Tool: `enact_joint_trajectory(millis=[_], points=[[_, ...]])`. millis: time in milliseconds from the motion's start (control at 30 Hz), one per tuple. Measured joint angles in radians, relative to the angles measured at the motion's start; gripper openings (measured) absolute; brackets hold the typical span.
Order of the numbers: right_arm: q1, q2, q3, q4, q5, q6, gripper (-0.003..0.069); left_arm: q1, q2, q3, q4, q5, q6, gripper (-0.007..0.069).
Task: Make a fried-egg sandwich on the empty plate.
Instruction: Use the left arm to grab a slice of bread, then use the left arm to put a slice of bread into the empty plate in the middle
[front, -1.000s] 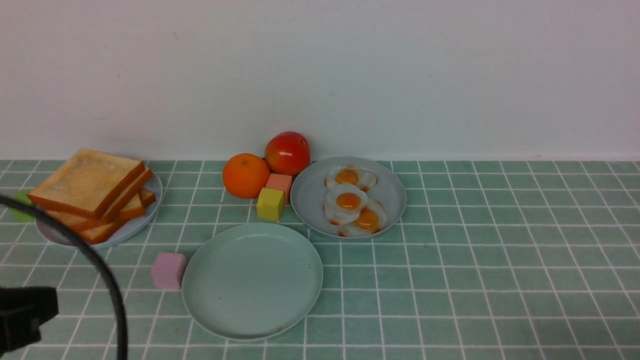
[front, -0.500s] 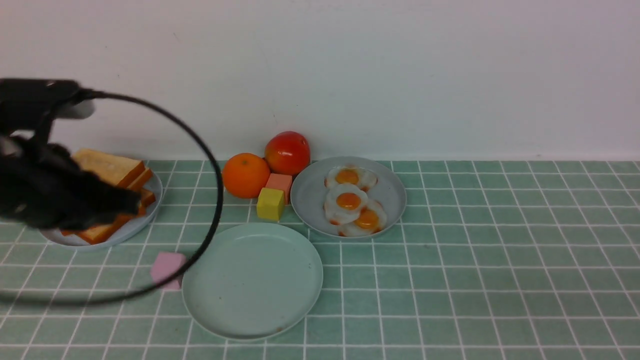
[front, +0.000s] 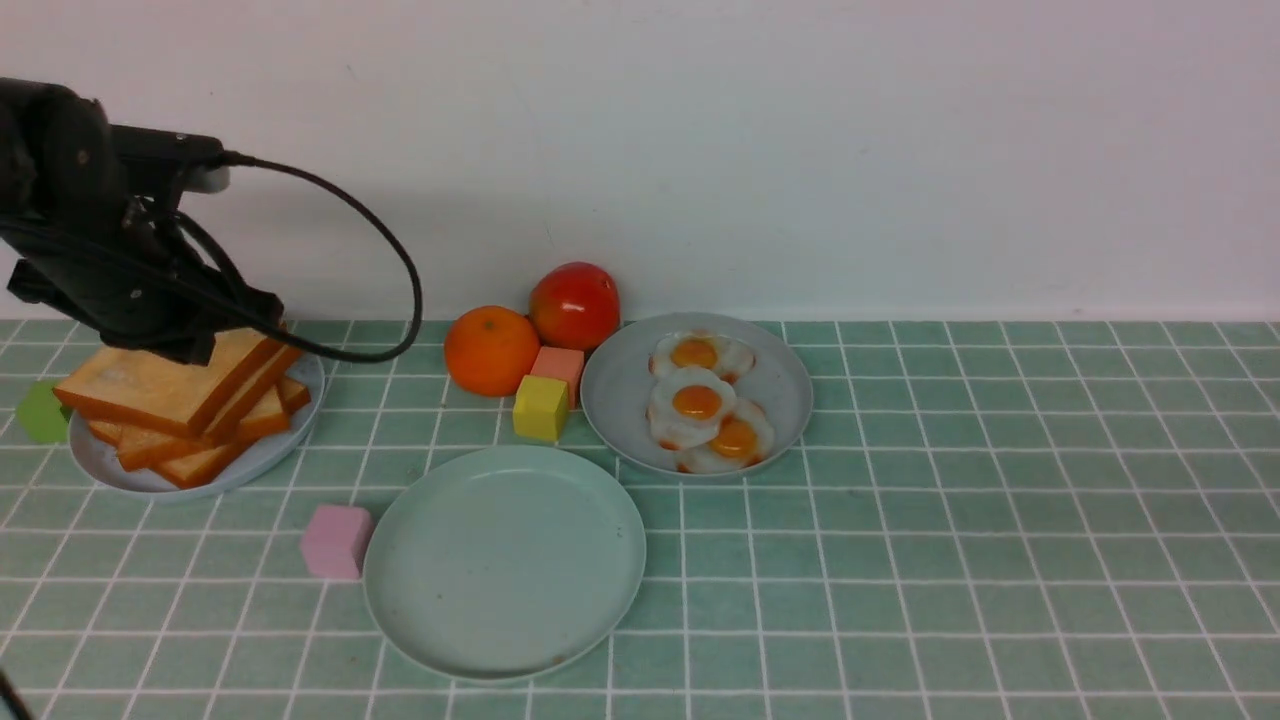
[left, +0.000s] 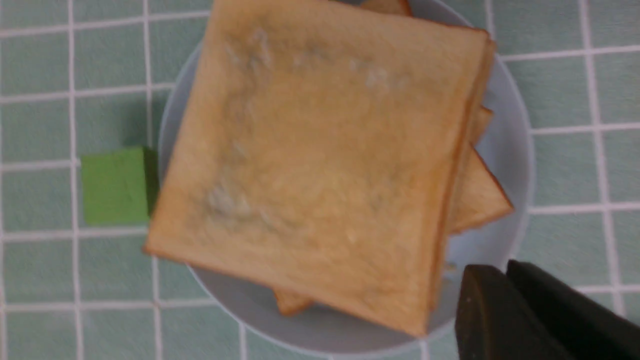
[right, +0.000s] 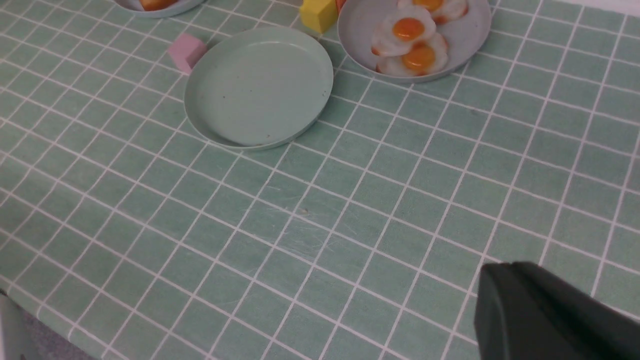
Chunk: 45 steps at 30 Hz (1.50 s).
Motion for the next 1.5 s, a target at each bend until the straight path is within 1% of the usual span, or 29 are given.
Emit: enact_joint_trajectory(millis=[33,100,133,167,200,300,367,433,500,667,800,933,1000,1033,1067,1100,1200,1233,1300,1333,1367,1400,1433,1467,1500], points=[[0.0,0.0,0.0,0.0,0.0,-0.001,0.0002,0.0,0.024,-0.012,0.031,-0.017,0.007,0.0148],[0.0,0.0,0.0,-0.003,-0.001,-0.001,0.0003,0.0,0.046,-0.017,0.059,-0.05,0.008,0.022],[0.0,0.0,0.0,-0.003,-0.001,-0.001,0.0003,0.0,0.049,-0.017,0.062,-0.054,0.008,0.0238],[0.0,0.0,0.0,-0.003,-0.001,-0.001,0.0004,0.0,0.066,-0.017,0.083,-0.081,0.008,0.0297],[0.0,0.0,0.0,-0.003,-0.001,-0.001,0.0005,0.0,0.082,-0.017,0.097,-0.101,0.009,0.034],[0.0,0.0,0.0,0.002,-0.003,-0.001,0.0005,0.0,0.127,-0.017,0.137,-0.141,0.01,0.0399],[0.0,0.0,0.0,0.004,-0.004,-0.001,0.0006,0.0,0.142,-0.017,0.148,-0.151,0.01,0.0405],[0.0,0.0,0.0,0.011,-0.005,-0.001,0.0006,0.0,0.169,-0.017,0.157,-0.159,0.01,0.0402],[0.0,0.001,0.0,0.02,-0.005,-0.001,0.0006,0.0,0.181,-0.024,0.166,-0.16,0.01,0.0377],[0.0,0.001,0.0,0.049,-0.005,-0.001,0.0006,0.0,0.194,-0.034,0.17,-0.146,-0.025,0.026],[0.0,0.001,0.0,0.054,-0.005,-0.001,0.0006,-0.001,0.194,-0.035,0.176,-0.136,-0.032,0.0205],[0.0,0.001,0.0,0.057,-0.005,-0.001,0.0008,-0.002,0.182,-0.035,0.175,-0.127,-0.032,0.017],[0.0,0.001,0.0,0.057,-0.005,-0.001,0.0011,-0.002,0.163,-0.034,0.173,-0.109,-0.034,0.0118],[0.0,0.001,0.0,0.057,-0.005,-0.001,0.0012,-0.002,0.155,-0.033,0.172,-0.104,-0.035,0.0105],[0.0,0.001,0.0,0.057,-0.005,-0.001,0.0013,-0.001,0.128,-0.028,0.163,-0.079,-0.036,0.0051],[0.0,0.001,0.0,0.057,-0.005,-0.001,0.0014,0.0,0.105,-0.026,0.15,-0.062,-0.036,0.0035],[0.0,0.001,0.0,0.057,-0.005,-0.001,0.0015,-0.002,0.038,-0.024,0.103,-0.013,-0.043,0.0034],[0.0,0.001,0.0,0.057,-0.005,-0.001,0.0016,-0.015,-0.006,-0.024,0.075,0.029,-0.044,0.0034],[0.0,0.001,0.0,0.057,-0.005,-0.004,0.0018,-0.037,-0.046,-0.019,0.069,0.051,-0.044,0.0034],[0.0,0.001,0.0,0.057,-0.005,-0.012,0.0019,-0.091,-0.104,0.0,0.068,0.087,-0.047,0.0034],[0.0,0.001,0.0,0.057,-0.005,-0.013,0.002,-0.091,-0.104,0.0,0.068,0.087,-0.047,0.0034],[0.0,0.001,0.0,0.057,-0.005,-0.023,0.0021,-0.165,-0.16,0.034,0.067,0.109,-0.054,0.0034],[0.0,0.001,0.0,0.057,-0.005,-0.025,0.0021,-0.175,-0.165,0.038,0.067,0.113,-0.058,0.0034],[0.0,0.001,0.0,0.057,-0.005,-0.03,0.0022,-0.253,-0.203,0.08,0.066,0.124,-0.076,0.0034],[0.0,0.001,0.0,0.057,-0.005,-0.031,0.0022,-0.304,-0.22,0.11,0.066,0.123,-0.083,0.0034]])
